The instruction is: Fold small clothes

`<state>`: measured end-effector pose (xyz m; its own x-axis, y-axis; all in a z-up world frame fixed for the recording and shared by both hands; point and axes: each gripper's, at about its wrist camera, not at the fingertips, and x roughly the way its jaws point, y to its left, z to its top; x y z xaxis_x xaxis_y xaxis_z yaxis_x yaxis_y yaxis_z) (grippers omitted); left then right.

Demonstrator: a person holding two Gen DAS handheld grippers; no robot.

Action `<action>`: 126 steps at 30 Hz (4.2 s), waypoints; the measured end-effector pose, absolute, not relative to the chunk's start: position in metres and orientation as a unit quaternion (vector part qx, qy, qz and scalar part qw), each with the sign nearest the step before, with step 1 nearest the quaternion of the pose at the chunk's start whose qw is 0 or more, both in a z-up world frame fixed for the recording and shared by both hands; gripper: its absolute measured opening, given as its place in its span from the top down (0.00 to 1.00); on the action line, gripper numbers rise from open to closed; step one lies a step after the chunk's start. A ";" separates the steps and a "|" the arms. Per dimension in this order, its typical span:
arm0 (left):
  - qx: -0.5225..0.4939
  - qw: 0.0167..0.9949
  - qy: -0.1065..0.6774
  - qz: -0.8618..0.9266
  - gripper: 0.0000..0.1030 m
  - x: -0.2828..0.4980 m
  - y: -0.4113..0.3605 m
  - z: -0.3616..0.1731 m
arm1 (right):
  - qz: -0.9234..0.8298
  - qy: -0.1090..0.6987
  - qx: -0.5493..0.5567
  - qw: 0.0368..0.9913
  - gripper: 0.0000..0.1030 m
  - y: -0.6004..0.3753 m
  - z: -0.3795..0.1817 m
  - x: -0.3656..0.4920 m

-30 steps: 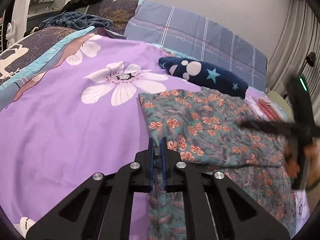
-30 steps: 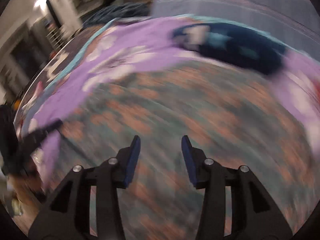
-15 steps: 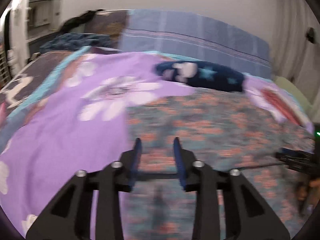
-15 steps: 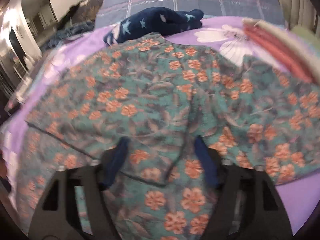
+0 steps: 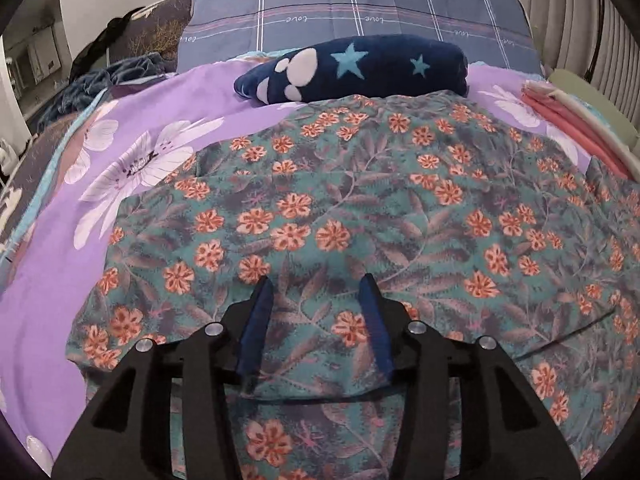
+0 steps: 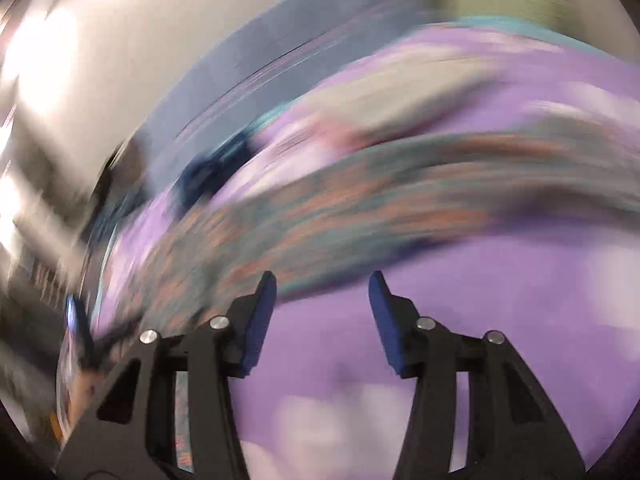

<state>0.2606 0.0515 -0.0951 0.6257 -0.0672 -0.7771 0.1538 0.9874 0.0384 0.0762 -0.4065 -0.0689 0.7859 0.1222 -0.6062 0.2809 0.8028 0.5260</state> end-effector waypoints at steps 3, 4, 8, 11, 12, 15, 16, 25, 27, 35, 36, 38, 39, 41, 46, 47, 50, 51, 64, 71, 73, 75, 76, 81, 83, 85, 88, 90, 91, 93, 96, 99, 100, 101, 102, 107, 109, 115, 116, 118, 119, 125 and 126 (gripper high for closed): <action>0.025 0.900 0.430 -0.072 0.49 0.262 0.059 -0.096 | -0.106 0.280 0.409 0.862 0.46 -0.470 -0.082 0.024; 0.023 0.899 0.431 -0.073 0.49 0.265 0.060 -0.096 | -0.110 0.269 0.433 0.853 0.41 -0.480 -0.087 0.015; 0.055 0.901 0.427 -0.049 0.44 0.263 0.048 -0.097 | -0.096 0.230 0.513 0.821 0.34 -0.503 -0.103 0.004; 0.069 0.902 0.424 -0.033 0.38 0.262 0.044 -0.097 | -0.116 0.205 0.536 0.810 0.33 -0.511 -0.104 0.013; 0.066 0.903 0.424 -0.034 0.37 0.262 0.045 -0.097 | -0.133 0.195 0.554 0.799 0.36 -0.516 -0.106 0.016; 0.051 0.903 0.425 -0.038 0.36 0.262 0.051 -0.097 | -0.182 0.207 0.580 0.766 0.74 -0.534 -0.113 0.023; 0.046 0.903 0.425 -0.040 0.36 0.262 0.052 -0.097 | -0.194 0.220 0.582 0.759 0.89 -0.535 -0.115 0.025; 0.048 0.905 0.420 -0.037 0.35 0.261 0.051 -0.098 | -0.146 0.203 0.464 0.850 0.94 -0.473 -0.051 0.071; 0.043 0.906 0.420 -0.040 0.34 0.261 0.053 -0.098 | -0.069 0.211 0.416 0.882 0.94 -0.429 -0.021 0.103; 0.024 0.907 0.417 -0.051 0.33 0.260 0.058 -0.097 | 0.217 0.301 0.316 0.873 0.94 -0.220 -0.012 0.209; 0.017 0.908 0.416 -0.054 0.33 0.260 0.060 -0.096 | 0.238 0.320 0.294 0.868 0.95 -0.191 -0.019 0.218; 0.003 0.908 0.414 -0.063 0.32 0.259 0.064 -0.096 | 0.250 0.359 0.259 0.861 0.94 -0.152 -0.040 0.228; -0.006 0.908 0.413 -0.068 0.31 0.259 0.066 -0.095 | 0.253 0.384 0.248 0.853 0.94 -0.138 -0.055 0.231; -0.027 0.908 0.410 -0.081 0.30 0.259 0.072 -0.094 | 0.250 0.424 0.236 0.838 0.94 -0.120 -0.082 0.234; -0.072 0.908 0.397 -0.108 0.31 0.256 0.082 -0.090 | 0.244 0.457 0.215 0.828 0.93 -0.107 -0.118 0.228; -0.083 0.908 0.395 -0.116 0.31 0.254 0.084 -0.088 | 0.246 0.452 0.213 0.830 0.91 -0.107 -0.118 0.223; -0.111 0.903 0.389 -0.142 0.31 0.249 0.084 -0.084 | 0.248 0.439 0.216 0.836 0.72 -0.124 -0.111 0.216; -0.119 0.901 0.389 -0.152 0.31 0.248 0.083 -0.083 | 0.239 0.429 0.221 0.843 0.69 -0.128 -0.107 0.219; -0.175 0.850 0.408 -0.283 0.31 0.238 0.056 -0.086 | 0.333 0.448 0.065 0.827 0.62 -0.111 -0.103 0.193; -0.158 0.850 0.418 -0.277 0.37 0.237 0.043 -0.090 | 0.304 0.445 0.096 0.837 0.59 -0.148 -0.104 0.171; -0.139 0.854 0.422 -0.270 0.65 0.236 0.038 -0.089 | 0.280 0.442 0.097 0.847 0.57 -0.163 -0.101 0.163; -0.122 0.857 0.430 -0.255 0.91 0.237 0.034 -0.092 | 0.258 0.433 0.104 0.858 0.55 -0.178 -0.100 0.156; -0.119 0.858 0.433 -0.249 0.95 0.237 0.033 -0.093 | 0.251 0.430 0.109 0.861 0.55 -0.184 -0.101 0.154; -0.112 0.873 0.411 -0.237 0.98 0.231 0.031 -0.074 | 0.254 0.428 0.148 0.854 0.54 -0.200 -0.114 0.159; -0.111 0.883 0.385 -0.246 0.98 0.226 0.027 -0.049 | 0.258 0.424 0.138 0.857 0.49 -0.197 -0.113 0.157; -0.082 0.898 0.351 -0.253 0.98 0.219 0.018 -0.016 | 0.259 0.421 0.132 0.859 0.46 -0.194 -0.113 0.158; -0.035 0.914 0.316 -0.250 0.98 0.214 0.006 0.024 | 0.268 0.421 0.143 0.855 0.43 -0.197 -0.114 0.160; -0.013 0.923 0.302 -0.238 0.98 0.214 0.006 0.050 | 0.275 0.422 0.159 0.849 0.42 -0.201 -0.116 0.161; -0.005 0.928 0.295 -0.228 0.98 0.215 0.008 0.059 | 0.277 0.422 0.164 0.848 0.42 -0.202 -0.117 0.163; 0.014 0.940 0.282 -0.190 0.98 0.218 0.019 0.072 | 0.278 0.421 0.165 0.847 0.42 -0.203 -0.116 0.162; 0.016 0.948 0.288 -0.133 0.98 0.227 0.053 0.074 | 0.282 0.420 0.161 0.848 0.39 -0.201 -0.116 0.161; 0.018 0.951 0.303 -0.066 0.98 0.235 0.094 0.061 | 0.283 0.420 0.159 0.847 0.38 -0.199 -0.116 0.160; 0.016 0.949 0.310 -0.056 0.98 0.237 0.102 0.056 | 0.283 0.420 0.159 0.847 0.38 -0.199 -0.116 0.160; 0.011 0.946 0.322 -0.040 0.98 0.241 0.115 0.047 | 0.283 0.420 0.158 0.847 0.37 -0.199 -0.116 0.160; 0.008 0.942 0.334 -0.027 0.97 0.246 0.123 0.038 | 0.283 0.420 0.158 0.847 0.37 -0.199 -0.116 0.160; 0.033 0.931 0.357 0.067 0.66 0.259 0.152 -0.009 | 0.282 0.421 0.152 0.849 0.36 -0.196 -0.116 0.159; 0.020 0.933 0.352 0.068 0.65 0.255 0.155 -0.015 | 0.283 0.421 0.152 0.848 0.34 -0.195 -0.115 0.160; -0.029 0.927 0.374 -0.008 0.65 0.255 0.127 -0.038 | 0.283 0.421 0.150 0.849 0.34 -0.195 -0.115 0.160; -0.030 0.918 0.395 -0.020 0.65 0.261 0.118 -0.052 | 0.281 0.421 0.147 0.850 0.34 -0.194 -0.115 0.159; -0.026 0.892 0.449 -0.037 0.56 0.273 0.103 -0.086 | 0.261 0.428 0.138 0.854 0.43 -0.193 -0.108 0.159; -0.003 0.903 0.428 -0.032 0.49 0.271 0.095 -0.094 | 0.259 0.431 0.137 0.853 0.47 -0.194 -0.102 0.160; 0.009 0.905 0.423 -0.039 0.44 0.269 0.089 -0.095 | 0.228 0.355 0.119 0.899 0.60 -0.203 -0.035 0.183; 0.003 0.905 0.423 -0.043 0.43 0.270 0.090 -0.096 | 0.222 0.365 0.114 0.897 0.60 -0.200 -0.038 0.192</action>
<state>0.2697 0.0903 -0.0957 0.6391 -0.0754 -0.7654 0.0807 0.9963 -0.0308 0.1924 -0.2000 -0.0379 0.6352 0.4808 -0.6045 -0.3151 0.8758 0.3656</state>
